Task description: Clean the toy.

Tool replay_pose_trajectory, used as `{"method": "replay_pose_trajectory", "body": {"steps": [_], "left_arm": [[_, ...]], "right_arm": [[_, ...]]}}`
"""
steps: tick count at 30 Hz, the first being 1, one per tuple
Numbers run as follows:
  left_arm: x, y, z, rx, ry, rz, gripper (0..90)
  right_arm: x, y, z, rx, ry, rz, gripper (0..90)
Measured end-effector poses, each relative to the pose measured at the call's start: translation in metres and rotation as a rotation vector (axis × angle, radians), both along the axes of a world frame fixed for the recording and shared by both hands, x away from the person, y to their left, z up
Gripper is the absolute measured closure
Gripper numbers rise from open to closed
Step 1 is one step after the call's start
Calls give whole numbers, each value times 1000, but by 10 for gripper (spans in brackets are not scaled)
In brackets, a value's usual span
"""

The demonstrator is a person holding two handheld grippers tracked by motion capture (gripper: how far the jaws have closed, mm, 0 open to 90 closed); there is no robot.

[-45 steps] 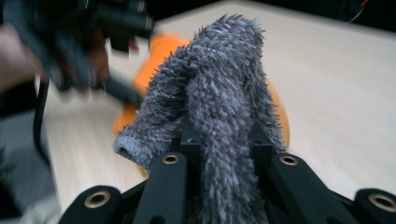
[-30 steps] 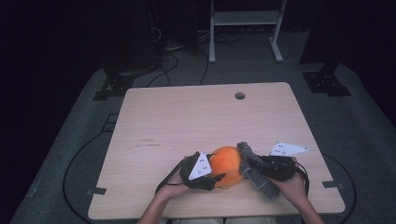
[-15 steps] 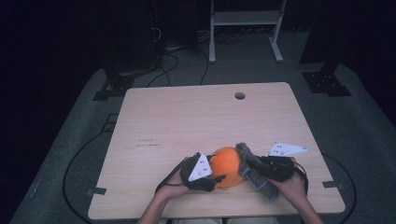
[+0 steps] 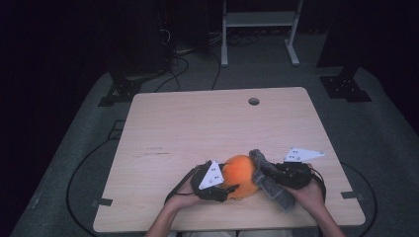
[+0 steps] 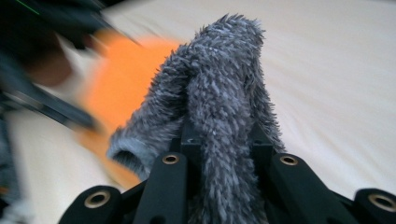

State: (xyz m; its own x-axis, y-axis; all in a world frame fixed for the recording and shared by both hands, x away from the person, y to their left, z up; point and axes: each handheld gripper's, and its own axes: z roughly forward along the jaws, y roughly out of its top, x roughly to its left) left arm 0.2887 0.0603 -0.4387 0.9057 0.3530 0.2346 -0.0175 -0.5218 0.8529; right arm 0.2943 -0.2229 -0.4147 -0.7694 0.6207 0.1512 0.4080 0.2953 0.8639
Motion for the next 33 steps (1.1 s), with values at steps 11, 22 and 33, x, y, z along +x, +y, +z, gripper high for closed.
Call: {"method": "replay_pose_trajectory", "body": {"steps": [11,22,33], "left_arm": [[12,13,4,-90,179,14,261],[-1,-4,4,-24,53,19,381],[-5,-6,3,14,8,17,382]], "right_arm": [[-2,17,-4,-16,-46,44,745],[-11,16,14,-39,-78,64,744],[0,16,6,-104,-92,46,748]]}}
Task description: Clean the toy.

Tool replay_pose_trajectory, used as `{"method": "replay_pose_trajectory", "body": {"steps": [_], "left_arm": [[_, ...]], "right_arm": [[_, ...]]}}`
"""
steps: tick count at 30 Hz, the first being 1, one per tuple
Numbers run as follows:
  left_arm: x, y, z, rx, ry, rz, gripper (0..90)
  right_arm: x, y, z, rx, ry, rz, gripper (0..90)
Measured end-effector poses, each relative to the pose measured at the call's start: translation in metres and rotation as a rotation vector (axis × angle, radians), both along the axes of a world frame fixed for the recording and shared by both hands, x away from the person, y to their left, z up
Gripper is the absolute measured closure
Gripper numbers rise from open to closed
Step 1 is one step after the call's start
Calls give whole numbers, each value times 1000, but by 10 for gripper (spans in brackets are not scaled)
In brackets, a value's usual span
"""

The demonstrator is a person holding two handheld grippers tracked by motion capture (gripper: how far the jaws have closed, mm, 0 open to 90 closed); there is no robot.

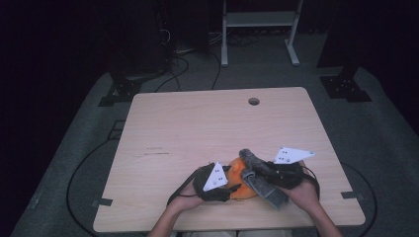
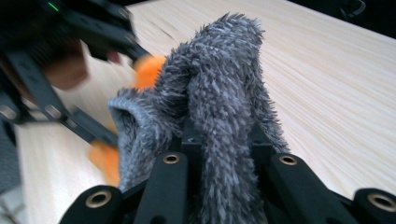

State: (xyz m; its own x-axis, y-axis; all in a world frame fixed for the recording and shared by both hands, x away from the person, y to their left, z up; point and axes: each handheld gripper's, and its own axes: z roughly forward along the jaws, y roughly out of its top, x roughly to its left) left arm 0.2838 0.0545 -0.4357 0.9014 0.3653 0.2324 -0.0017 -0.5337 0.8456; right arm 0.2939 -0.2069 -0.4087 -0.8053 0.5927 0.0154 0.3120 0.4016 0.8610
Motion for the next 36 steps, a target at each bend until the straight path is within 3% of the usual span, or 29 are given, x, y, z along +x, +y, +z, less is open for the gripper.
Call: {"method": "replay_pose_trajectory", "body": {"steps": [3,4,5,6,9,13,14,21,23,26,28,29,31,32,33,35,36], "left_arm": [[-1,-3,0,6,-8,-5,378],[-1,-3,0,6,-10,-7,377],[-2,-4,0,5,-11,-7,377],[-2,-3,-1,11,-14,-6,377],[-3,-2,-1,22,-17,-3,375],[0,1,-2,-6,14,10,375],[2,4,-3,-10,24,11,375],[5,6,-4,-13,36,16,369],[6,8,-4,-10,41,26,366],[10,13,-6,-9,62,49,364],[10,15,-5,-13,72,53,353],[10,15,-5,-13,72,53,334],[10,16,-2,-39,87,41,296],[10,18,3,-92,82,37,225],[10,18,3,-92,82,37,224],[9,19,7,-148,60,33,232],[8,18,8,-137,40,35,272]], "right_arm": [[-4,-3,2,2,3,-20,748],[-9,3,9,40,-9,18,748],[-9,3,9,40,-9,18,748],[-12,12,13,99,5,86,747],[-9,19,10,97,18,104,747],[-2,13,3,96,25,60,750],[1,5,-1,78,27,14,750],[4,-16,-10,53,56,-79,749],[-2,-14,-7,67,45,-61,749],[-12,-3,-1,88,31,25,749],[-17,9,-3,33,9,39,748],[-17,9,-3,33,9,39,748],[-15,9,-6,39,24,34,748],[-14,10,-7,48,27,36,747],[-14,10,-7,48,27,36,747],[-14,12,-7,60,30,48,747],[-15,14,-7,59,26,52,746]]}}
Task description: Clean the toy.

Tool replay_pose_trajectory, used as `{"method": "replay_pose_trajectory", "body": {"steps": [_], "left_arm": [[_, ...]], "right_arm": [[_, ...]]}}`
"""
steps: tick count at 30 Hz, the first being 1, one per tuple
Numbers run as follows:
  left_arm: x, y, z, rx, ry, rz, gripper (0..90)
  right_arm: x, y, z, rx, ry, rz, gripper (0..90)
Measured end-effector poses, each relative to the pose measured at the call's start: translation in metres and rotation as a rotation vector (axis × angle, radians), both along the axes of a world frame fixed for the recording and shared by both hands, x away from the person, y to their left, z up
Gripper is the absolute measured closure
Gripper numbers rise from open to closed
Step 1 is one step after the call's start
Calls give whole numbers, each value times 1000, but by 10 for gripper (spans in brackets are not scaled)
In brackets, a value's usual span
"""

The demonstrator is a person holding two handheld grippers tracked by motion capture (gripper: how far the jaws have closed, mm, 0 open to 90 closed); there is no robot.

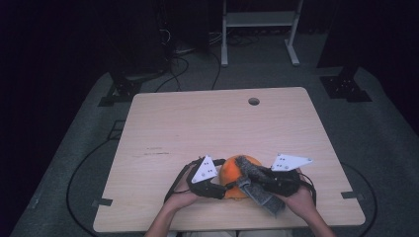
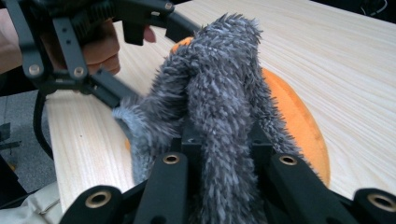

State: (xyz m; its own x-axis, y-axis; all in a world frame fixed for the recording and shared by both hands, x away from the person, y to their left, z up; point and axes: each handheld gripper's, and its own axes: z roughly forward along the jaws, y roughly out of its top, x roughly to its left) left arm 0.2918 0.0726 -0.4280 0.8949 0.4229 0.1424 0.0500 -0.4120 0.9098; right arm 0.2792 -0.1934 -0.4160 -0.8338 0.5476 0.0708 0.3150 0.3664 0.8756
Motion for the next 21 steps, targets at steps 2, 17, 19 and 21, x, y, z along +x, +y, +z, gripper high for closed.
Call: {"method": "replay_pose_trajectory", "body": {"steps": [2,17,19,21], "left_arm": [[1,-2,-4,34,-11,32,374],[12,4,-14,69,18,168,366],[12,3,-14,73,6,170,355],[12,5,-11,36,16,155,337]], "right_arm": [[0,2,-1,-11,-19,-8,745],[0,-9,-5,-26,-16,-67,741],[0,-1,-9,-74,-39,-72,741],[4,-2,-12,-70,-28,-85,742]]}}
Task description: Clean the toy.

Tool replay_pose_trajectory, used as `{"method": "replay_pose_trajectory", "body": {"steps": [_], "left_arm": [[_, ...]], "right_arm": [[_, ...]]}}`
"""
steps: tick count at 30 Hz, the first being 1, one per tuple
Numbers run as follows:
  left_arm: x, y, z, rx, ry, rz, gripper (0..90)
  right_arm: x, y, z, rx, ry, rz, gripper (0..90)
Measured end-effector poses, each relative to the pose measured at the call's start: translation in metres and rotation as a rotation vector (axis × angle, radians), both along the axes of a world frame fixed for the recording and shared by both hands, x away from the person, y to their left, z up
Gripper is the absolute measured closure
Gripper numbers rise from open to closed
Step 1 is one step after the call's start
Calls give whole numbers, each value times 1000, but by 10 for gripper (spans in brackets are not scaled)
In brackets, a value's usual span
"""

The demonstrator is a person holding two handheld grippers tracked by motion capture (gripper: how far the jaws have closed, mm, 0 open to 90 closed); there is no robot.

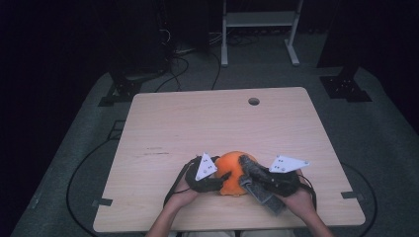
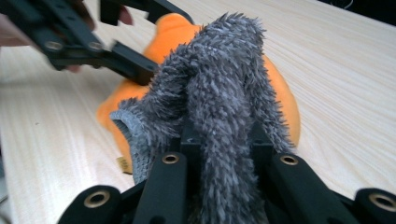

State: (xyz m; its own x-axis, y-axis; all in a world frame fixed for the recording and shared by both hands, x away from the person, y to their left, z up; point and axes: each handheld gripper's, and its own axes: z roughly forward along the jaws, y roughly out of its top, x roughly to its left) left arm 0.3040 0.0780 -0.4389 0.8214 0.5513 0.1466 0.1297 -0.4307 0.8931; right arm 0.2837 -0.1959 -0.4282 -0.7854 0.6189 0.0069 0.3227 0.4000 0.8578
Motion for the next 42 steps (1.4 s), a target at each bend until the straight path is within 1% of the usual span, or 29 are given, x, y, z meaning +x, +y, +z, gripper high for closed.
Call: {"method": "replay_pose_trajectory", "body": {"steps": [1,2,3,4,7,8,10,11,13,15,16,18,19,20,21,24,25,27,28,29,30,32,34,35,36,37,38,39,42], "left_arm": [[0,3,3,-41,-4,-6,337],[-1,5,5,-59,-15,-6,337],[-1,5,6,-60,-17,0,357],[-1,4,6,-44,-19,9,390],[-1,2,4,-13,-36,20,457],[1,2,3,-18,-28,37,457],[3,3,1,-23,-13,50,469],[5,1,-3,-34,-6,66,472],[6,1,-4,-21,-1,69,468],[5,5,-1,-17,-2,78,424],[5,5,-1,-17,-2,78,389],[5,9,2,-40,-4,74,364],[5,9,2,-53,9,64,363],[5,9,2,-53,9,64,379],[6,6,0,-39,10,61,390],[7,3,-1,-27,-2,68,406],[7,3,-2,-17,0,78,419],[8,3,-2,-24,4,83,421],[9,4,-3,-24,5,88,424],[9,4,-3,-24,5,88,426],[9,4,-3,-20,7,90,426],[9,5,-3,-10,6,91,427],[9,5,-4,-12,6,93,428],[9,5,-5,-6,6,99,429],[9,5,-5,-6,6,99,429],[11,7,-6,-10,13,100,429],[11,7,-6,-10,13,100,429],[12,7,-6,-25,23,102,427],[12,8,-5,-46,39,97,408]], "right_arm": [[3,-3,-1,10,6,-8,742],[5,-6,-1,13,8,-18,741],[7,-9,-2,18,12,-29,740],[9,-12,-2,20,14,-41,739],[9,-17,-1,-9,3,-113,741],[9,-17,-1,-9,3,-113,741],[-4,-9,6,2,-57,-66,741],[-14,5,10,16,-75,-9,741],[-18,19,8,-11,-84,22,741],[-14,27,1,-42,-78,20,742],[-14,27,1,-42,-78,20,742],[-9,23,-2,-15,-62,7,742],[-6,17,-2,-12,-65,-15,742],[-6,17,-2,-12,-65,-15,742],[-3,12,-2,-6,-48,-44,742],[-4,10,-2,-7,-51,-71,744],[-11,12,1,-12,-74,-73,745],[-13,14,2,-2,-78,-59,745],[-19,20,3,31,-73,-5,745],[-22,27,2,29,-65,22,745],[-22,27,2,29,-65,22,745],[-24,37,-3,-5,-62,36,744],[-21,37,-6,-4,-52,29,746],[-12,24,-5,32,-28,-8,746],[-12,24,-5,32,-28,-8,746],[-4,11,-5,51,-7,-55,746],[-4,11,-5,51,-7,-55,746],[4,-2,-7,63,23,-100,745],[7,-6,-8,73,47,-113,745]]}}
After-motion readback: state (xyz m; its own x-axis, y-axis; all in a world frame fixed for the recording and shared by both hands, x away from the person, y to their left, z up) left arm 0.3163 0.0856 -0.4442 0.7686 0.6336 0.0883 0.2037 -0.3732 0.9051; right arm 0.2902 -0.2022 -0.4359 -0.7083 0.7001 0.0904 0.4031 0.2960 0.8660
